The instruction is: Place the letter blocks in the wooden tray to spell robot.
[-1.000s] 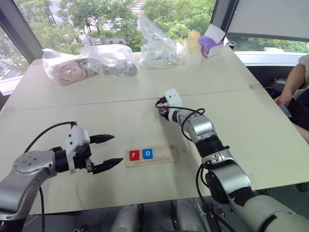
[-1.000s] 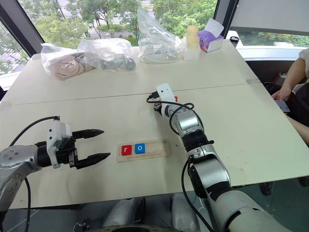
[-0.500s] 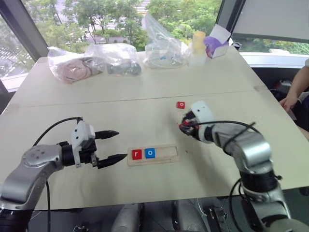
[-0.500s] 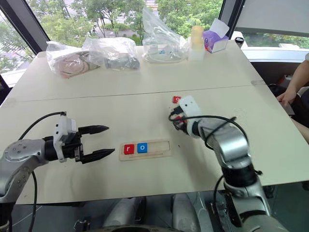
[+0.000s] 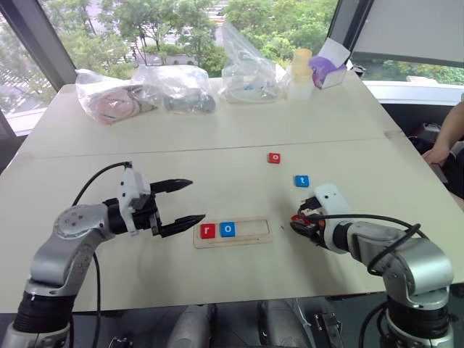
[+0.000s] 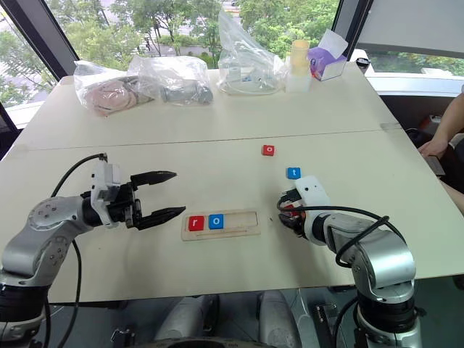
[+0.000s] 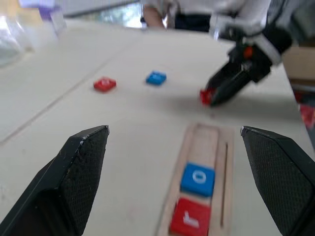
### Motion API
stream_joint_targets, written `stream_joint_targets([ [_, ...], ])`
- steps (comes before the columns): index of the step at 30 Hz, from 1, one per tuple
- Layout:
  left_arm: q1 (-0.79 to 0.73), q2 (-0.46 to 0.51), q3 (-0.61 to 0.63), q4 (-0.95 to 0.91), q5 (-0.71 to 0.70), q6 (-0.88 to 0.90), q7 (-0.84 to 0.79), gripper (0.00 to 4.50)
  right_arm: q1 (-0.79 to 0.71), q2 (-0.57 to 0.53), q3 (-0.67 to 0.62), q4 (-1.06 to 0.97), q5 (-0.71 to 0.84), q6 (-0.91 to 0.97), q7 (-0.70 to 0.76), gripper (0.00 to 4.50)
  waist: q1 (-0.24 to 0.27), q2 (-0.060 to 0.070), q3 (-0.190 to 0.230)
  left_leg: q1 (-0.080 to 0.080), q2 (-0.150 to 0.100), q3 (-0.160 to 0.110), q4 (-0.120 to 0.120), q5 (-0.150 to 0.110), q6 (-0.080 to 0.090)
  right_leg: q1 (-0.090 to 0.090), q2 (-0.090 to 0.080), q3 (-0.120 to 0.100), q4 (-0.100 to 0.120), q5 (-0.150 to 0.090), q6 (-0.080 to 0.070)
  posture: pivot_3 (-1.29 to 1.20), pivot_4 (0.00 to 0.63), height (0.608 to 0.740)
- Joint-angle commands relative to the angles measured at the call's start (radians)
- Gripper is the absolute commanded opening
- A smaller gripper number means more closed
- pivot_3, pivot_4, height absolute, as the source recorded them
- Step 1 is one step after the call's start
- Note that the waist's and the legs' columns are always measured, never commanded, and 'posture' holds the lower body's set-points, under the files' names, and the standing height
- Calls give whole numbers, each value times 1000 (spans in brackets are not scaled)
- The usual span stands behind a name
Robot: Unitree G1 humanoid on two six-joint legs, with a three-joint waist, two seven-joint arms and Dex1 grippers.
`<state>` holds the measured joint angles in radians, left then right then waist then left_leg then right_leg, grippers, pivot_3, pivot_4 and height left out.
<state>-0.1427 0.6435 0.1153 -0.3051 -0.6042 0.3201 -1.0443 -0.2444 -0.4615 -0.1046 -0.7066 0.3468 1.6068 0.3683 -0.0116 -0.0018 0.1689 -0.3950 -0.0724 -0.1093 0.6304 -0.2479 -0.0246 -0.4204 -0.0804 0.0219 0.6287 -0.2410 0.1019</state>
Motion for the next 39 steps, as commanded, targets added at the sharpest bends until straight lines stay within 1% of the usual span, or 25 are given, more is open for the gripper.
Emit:
stream_joint_targets([
  [1,-10,-2,37,-25,-51,28,20,4500,-28,-89,-25,4,54,8,53,4246,0,-1,0,0,0,0,0,0,0,0,0,0,0,0,0,0,150,740],
  [2,-7,1,33,-31,-56,37,21,4500,-42,-134,-22,12,76,-4,89,4433,0,-1,1,0,0,0,0,0,0,0,0,0,0,0,0,0,150,740],
  [4,-3,5,24,-37,-55,45,21,4500,-60,-218,-9,27,115,-52,161,4433,0,-2,3,0,-1,0,1,0,0,0,0,0,0,0,0,0,150,740],
  [5,3,8,15,-42,-62,55,12,4500,-69,-288,1,45,139,-143,250,4433,0,-2,3,0,-1,0,1,0,0,1,0,0,0,0,0,0,150,740],
  [7,13,7,-2,-43,-66,63,-4,4500,-71,-416,38,97,135,-384,430,4433,-2,-3,4,0,-1,0,0,0,0,1,1,-1,0,-1,1,0,150,740],
  [9,14,2,-7,-38,-70,67,-15,4500,-66,-477,68,150,115,-552,522,4433,-3,-5,5,0,0,1,0,0,1,1,1,-1,-1,-1,3,0,150,740],
  [11,13,-6,-16,-34,-82,81,-18,4500,-71,-526,130,246,54,-772,637,4433,-3,-7,7,2,0,1,0,0,1,2,1,-2,-1,-1,3,0,150,740],
  [13,12,-15,-22,-29,-97,99,-16,4500,-92,-543,177,340,32,-908,742,4433,-3,-8,7,2,0,1,0,0,1,3,1,-2,-1,-1,3,0,150,740],
  [14,10,-18,-21,-24,-99,101,-18,4500,-101,-543,193,370,26,-947,772,4433,-2,-8,8,2,0,1,0,-1,1,4,1,-1,-1,-1,3,0,150,740],
  [16,11,-19,-26,-14,-93,106,-24,4500,-112,-556,253,457,-39,-1081,841,4433,-1,-8,8,2,0,1,1,0,1,4,0,-1,-1,-1,3,0,150,740],
  [19,16,-14,-28,-11,-89,111,-34,4500,-137,-546,308,567,-113,-1214,887,4433,0,-8,8,2,0,1,1,0,1,4,0,-1,-1,-1,2,0,150,740],
  [22,25,-12,-22,-18,-92,113,-35,4500,-194,-502,357,702,-178,-1334,912,4433,-2,-8,9,2,0,1,1,-1,1,4,-1,-1,-1,-2,2,0,150,740],
  [24,30,-11,-15,-26,-97,113,-34,4500,-223,-477,372,763,-193,-1378,941,4433,-2,-8,9,2,0,1,1,0,1,3,-1,0,-1,-2,0,0,150,740],
  [28,35,-10,1,-37,-105,107,-27,4500,-265,-438,386,860,-219,-1427,976,4433,0,-8,9,2,0,0,0,0,0,3,-1,0,-1,-1,1,0,150,740],
  [34,49,-4,15,-50,-100,106,-16,4500,-282,-409,398,956,-261,-1502,1003,4433,1,-8,9,3,0,0,1,0,0,4,-1,0,-1,-2,1,0,150,740],
  [35,50,-4,15,-52,-99,106,-14,4500,-283,-406,396,961,-263,-1506,1005,4200,1,-8,9,3,0,0,1,0,0,4,-1,0,-1,-2,0,0,150,740],
  [37,52,-4,18,-54,-101,107,-11,4500,-285,-400,393,964,-263,-1510,1008,3564,1,-8,9,3,0,0,1,0,0,4,-1,0,-1,-2,0,0,150,740],
  [39,55,-3,20,-55,-99,105,-10,4500,-286,-394,388,963,-259,-1509,1011,2524,0,-8,9,3,0,0,1,0,0,5,-1,0,-1,-2,0,0,150,740],
])
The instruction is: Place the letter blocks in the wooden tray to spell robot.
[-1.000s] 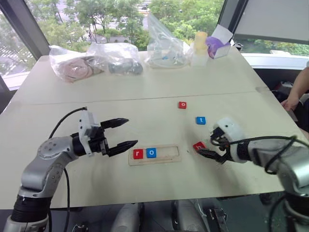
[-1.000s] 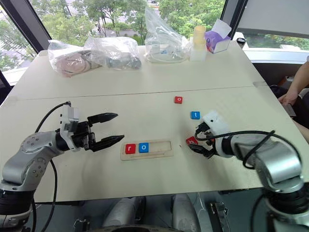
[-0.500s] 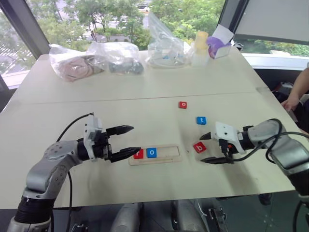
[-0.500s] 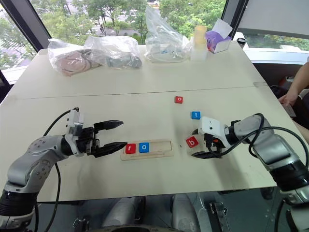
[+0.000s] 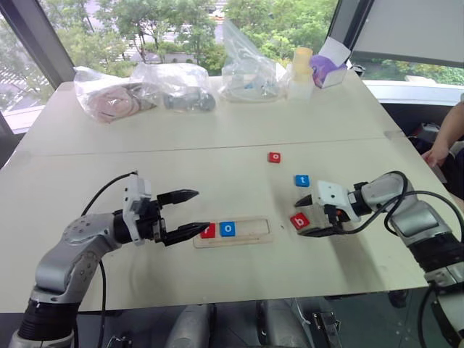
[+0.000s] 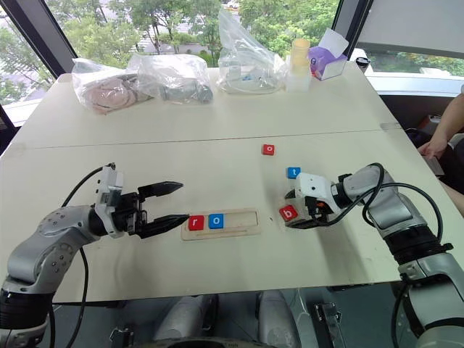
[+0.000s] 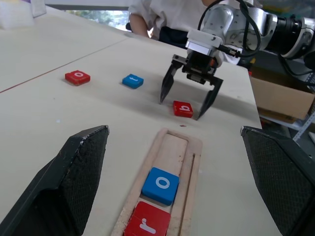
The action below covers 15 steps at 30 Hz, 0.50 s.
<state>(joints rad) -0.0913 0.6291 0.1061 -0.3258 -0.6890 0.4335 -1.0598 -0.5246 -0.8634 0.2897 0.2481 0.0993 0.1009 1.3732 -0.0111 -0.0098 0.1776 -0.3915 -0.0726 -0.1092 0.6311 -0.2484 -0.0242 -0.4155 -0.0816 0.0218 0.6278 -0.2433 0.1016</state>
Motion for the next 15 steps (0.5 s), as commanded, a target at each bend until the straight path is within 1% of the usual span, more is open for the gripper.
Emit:
stream_joint_targets([
  [1,5,11,30,-35,-13,-9,6,4500,-5,11,-9,9,-9,-5,8,2061,-1,0,0,0,0,0,0,0,0,0,0,0,0,0,0,0,150,740],
  [5,9,14,34,-35,-12,-10,7,4500,5,19,-17,-17,-5,13,2,32,-1,0,0,0,0,0,0,0,0,0,0,0,0,0,1,0,150,740],
  [7,11,14,37,-35,-11,-11,12,4500,22,27,-31,-73,18,72,-16,32,0,0,0,0,0,0,0,0,0,0,0,0,0,0,0,0,150,740],
  [11,17,18,42,-35,-11,-11,16,4500,55,28,-58,-263,70,222,-43,32,-1,0,0,0,0,0,0,0,0,-1,0,0,0,0,1,0,150,740],
  [15,21,20,41,-36,-13,-13,19,4500,74,11,-50,-305,29,222,-77,32,1,1,0,0,0,0,0,0,0,-1,0,0,0,0,0,0,150,740],
])
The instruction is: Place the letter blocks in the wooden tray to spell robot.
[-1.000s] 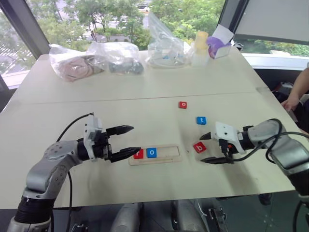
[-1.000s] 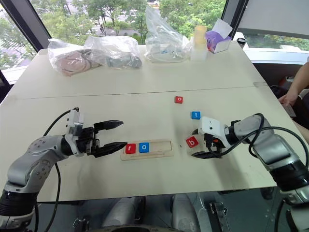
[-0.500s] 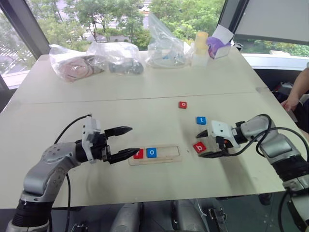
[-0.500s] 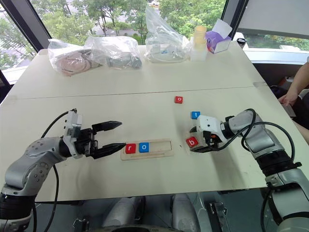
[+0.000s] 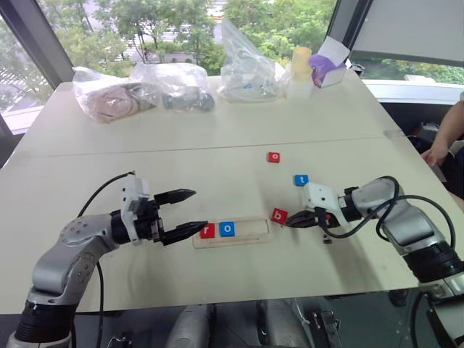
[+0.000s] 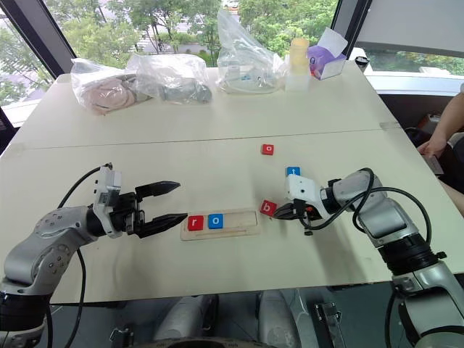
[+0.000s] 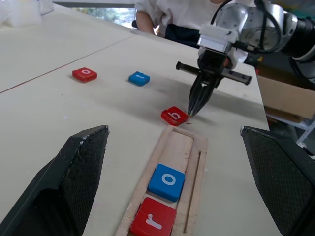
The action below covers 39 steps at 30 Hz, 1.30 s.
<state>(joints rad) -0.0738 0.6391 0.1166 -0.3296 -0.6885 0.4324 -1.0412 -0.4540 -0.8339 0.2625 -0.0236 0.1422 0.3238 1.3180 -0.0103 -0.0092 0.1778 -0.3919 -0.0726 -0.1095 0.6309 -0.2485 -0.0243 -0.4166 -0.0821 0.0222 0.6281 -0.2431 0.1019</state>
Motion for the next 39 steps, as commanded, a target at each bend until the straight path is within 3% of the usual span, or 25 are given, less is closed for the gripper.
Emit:
stream_joint_targets([
  [1,3,10,30,-32,-13,-12,1,4500,4,-23,-20,-29,-24,-7,-25,32,1,0,0,0,0,0,0,0,0,0,0,0,0,0,0,0,150,740],
  [4,-1,10,25,-29,-7,-13,3,4500,5,-45,-22,-20,-25,1,-12,32,3,0,0,0,0,0,0,0,0,0,0,0,0,0,-1,0,150,740],
  [7,-4,8,21,-26,-4,-15,5,4500,-5,-49,-39,-18,2,41,-10,834,2,0,0,0,0,0,0,0,0,0,0,0,0,0,-1,0,150,740],
  [13,-2,3,15,-22,3,-24,5,4500,-38,-10,-45,-8,15,114,-59,3935,-2,0,0,0,0,0,0,0,0,0,0,0,0,0,-1,0,150,740],
  [29,14,4,20,-33,13,-35,18,4500,-16,105,-13,50,-25,174,-199,3935,-2,0,0,0,0,0,0,0,0,0,0,0,0,0,0,0,150,740],
  [35,11,6,19,-25,17,-42,14,4500,-9,97,-7,28,-25,173,-200,1181,-1,0,0,0,0,0,0,0,0,0,0,0,0,1,0,0,150,740],
  [39,4,7,17,-15,22,-48,10,4500,-33,48,-13,-7,-33,132,-160,1144,0,0,0,0,0,0,0,0,0,0,0,0,0,1,1,0,150,740],
])
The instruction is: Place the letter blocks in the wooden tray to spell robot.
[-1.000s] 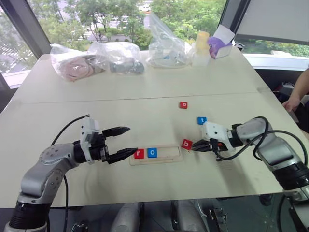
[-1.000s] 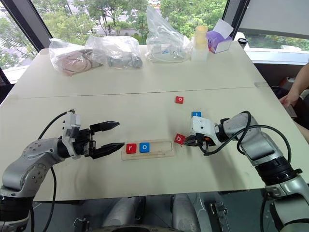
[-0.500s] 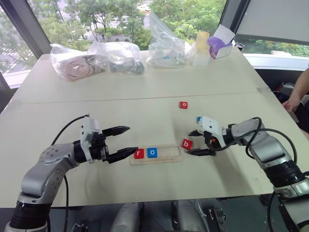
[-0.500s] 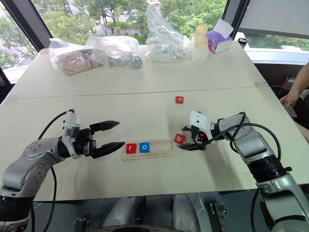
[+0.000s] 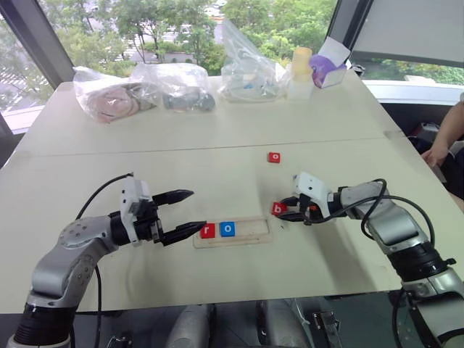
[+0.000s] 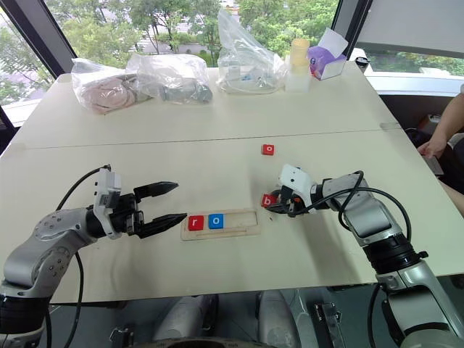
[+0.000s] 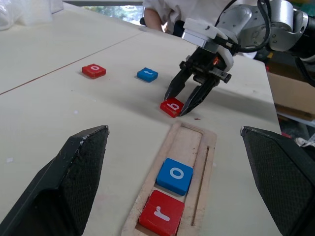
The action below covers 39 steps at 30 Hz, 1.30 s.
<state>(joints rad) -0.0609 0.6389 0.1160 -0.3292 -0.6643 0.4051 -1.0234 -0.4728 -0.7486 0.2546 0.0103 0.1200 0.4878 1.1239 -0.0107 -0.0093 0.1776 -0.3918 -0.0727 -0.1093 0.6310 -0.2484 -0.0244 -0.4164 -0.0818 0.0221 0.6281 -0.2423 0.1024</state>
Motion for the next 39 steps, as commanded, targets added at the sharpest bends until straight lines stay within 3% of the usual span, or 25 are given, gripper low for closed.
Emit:
stream_joint_targets([
  [1,-9,7,18,-15,-2,-22,-10,4500,-29,-48,-9,-50,-7,-39,47,1144,0,0,0,0,0,0,0,0,0,0,0,0,0,0,0,0,150,740],
  [6,-8,18,16,-13,-3,-23,-34,4500,-91,-57,-6,-136,58,1,127,1144,-5,0,0,0,0,0,0,0,0,0,0,0,0,0,0,0,150,740],
  [14,-2,18,14,-17,9,-31,-46,4500,-64,43,127,-235,20,37,86,1144,0,0,0,0,0,-1,0,0,0,0,0,0,0,0,1,0,150,740],
  [39,39,-5,14,-63,8,-25,0,4500,-89,141,199,-169,-30,52,12,1144,-1,0,0,-1,0,0,0,0,0,-1,0,0,0,0,1,0,150,740],
])
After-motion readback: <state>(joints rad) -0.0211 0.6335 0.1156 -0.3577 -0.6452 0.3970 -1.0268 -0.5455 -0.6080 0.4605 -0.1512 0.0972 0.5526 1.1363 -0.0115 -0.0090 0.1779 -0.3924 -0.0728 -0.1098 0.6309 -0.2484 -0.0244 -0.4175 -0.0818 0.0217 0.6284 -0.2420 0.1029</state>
